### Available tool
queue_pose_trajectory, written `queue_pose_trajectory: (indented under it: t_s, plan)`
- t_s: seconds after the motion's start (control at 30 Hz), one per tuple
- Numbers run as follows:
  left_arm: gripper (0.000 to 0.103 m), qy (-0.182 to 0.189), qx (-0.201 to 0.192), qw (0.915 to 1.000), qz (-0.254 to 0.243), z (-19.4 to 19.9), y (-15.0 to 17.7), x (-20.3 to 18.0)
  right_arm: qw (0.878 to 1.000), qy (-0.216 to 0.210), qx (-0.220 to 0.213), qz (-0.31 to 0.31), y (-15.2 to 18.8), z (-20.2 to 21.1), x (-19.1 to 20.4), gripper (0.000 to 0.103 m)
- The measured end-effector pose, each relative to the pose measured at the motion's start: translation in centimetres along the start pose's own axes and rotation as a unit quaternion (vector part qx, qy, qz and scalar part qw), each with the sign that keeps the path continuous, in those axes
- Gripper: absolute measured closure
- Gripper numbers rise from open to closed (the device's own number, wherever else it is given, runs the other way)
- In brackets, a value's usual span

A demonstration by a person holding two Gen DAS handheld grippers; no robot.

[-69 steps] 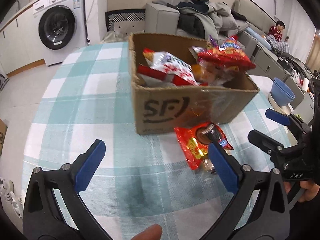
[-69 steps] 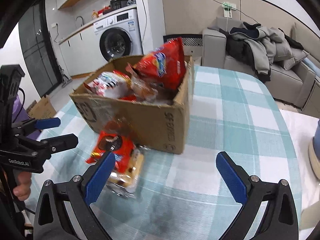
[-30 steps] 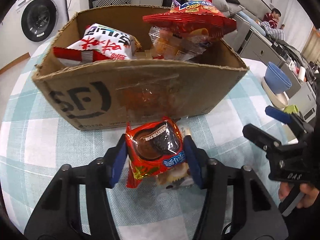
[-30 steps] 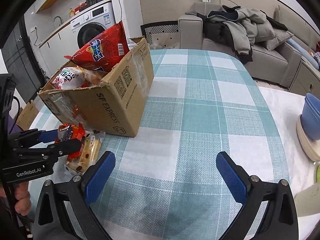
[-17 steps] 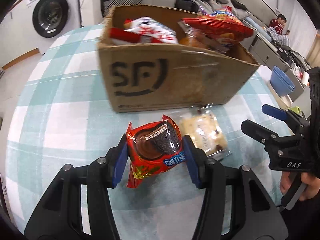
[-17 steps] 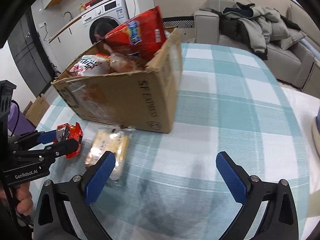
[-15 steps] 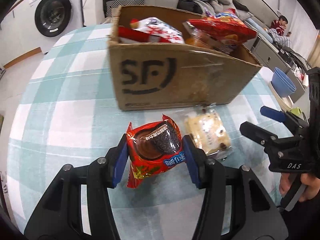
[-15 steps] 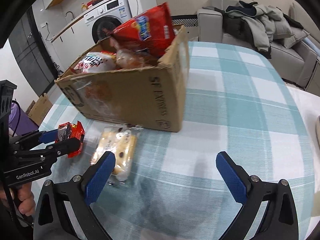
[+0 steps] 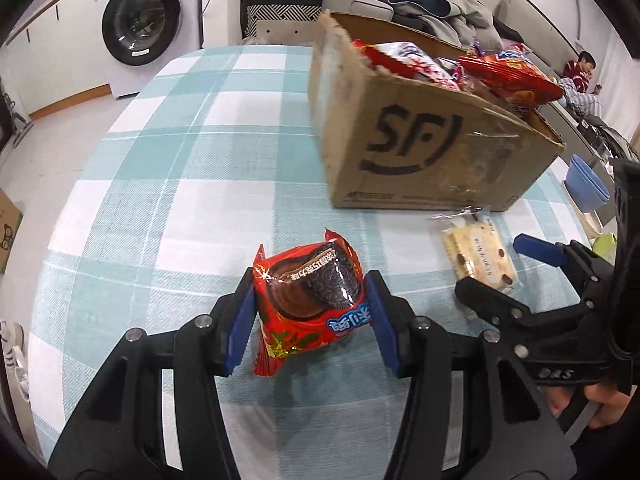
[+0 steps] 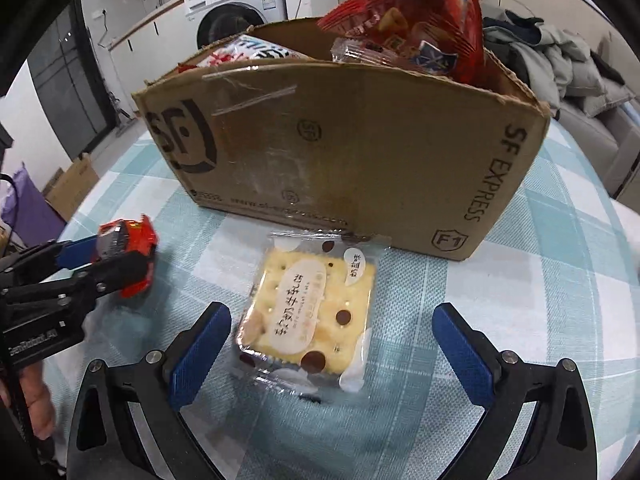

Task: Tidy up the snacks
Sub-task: 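Grasp the red cookie pack with the left gripper while the right grasps the cracker cake, then lift and carry the red pack and cracker cake over the box with both grippers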

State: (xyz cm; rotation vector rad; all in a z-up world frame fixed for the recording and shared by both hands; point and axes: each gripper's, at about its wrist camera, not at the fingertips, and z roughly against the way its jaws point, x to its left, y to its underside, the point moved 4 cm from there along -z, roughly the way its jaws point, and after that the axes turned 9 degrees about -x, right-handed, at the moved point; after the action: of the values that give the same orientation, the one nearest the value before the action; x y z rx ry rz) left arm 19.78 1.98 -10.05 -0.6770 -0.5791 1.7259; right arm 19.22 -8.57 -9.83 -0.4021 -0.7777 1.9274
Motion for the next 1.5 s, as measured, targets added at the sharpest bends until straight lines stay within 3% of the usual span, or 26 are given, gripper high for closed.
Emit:
queue_pose_trajectory:
  t_s: [0.17, 0.27, 0.33, 0.37, 0.47, 0.73, 1.5]
  plan:
    - [0.053, 0.001, 0.000, 1.0000, 0.003, 0.2, 0.3, 1.2, 1.000, 0.021, 0.006, 0.011, -0.4, -0.8, 0.5, 0.002]
    - [0.053, 0.002, 0.000, 1.0000, -0.001, 0.2, 0.5, 1.2, 1.000, 0.014, 0.002, 0.017, -0.5, -0.5, 0.4, 0.016]
    - [0.053, 0.001, 0.001, 1.0000, -0.008, 0.1, 0.5, 1.0, 1.000, 0.009, -0.005, 0.022, -0.5, 0.1, 0.1, 0.037]
    - [0.053, 0.002, 0.000, 1.0000, -0.009, 0.1, 0.5, 0.9, 1.000, 0.007, -0.007, 0.023, -0.4, 0.3, 0.0, 0.040]
    - [0.053, 0.005, 0.000, 1.0000, -0.007, 0.1, 0.4, 0.5, 0.999, -0.024, -0.012, 0.026, -0.2, 0.8, 0.2, 0.041]
    - [0.053, 0.010, -0.003, 0.9997, -0.024, 0.3, 0.0, -1.1, 0.998, -0.042, -0.036, 0.025, -0.8, 2.7, -0.6, 0.041]
    - [0.053, 0.031, -0.057, 0.9971, -0.039, 5.8, -2.5, -3.1, 0.988, -0.062, -0.142, -0.002, -4.0, 10.5, -2.2, 0.041]
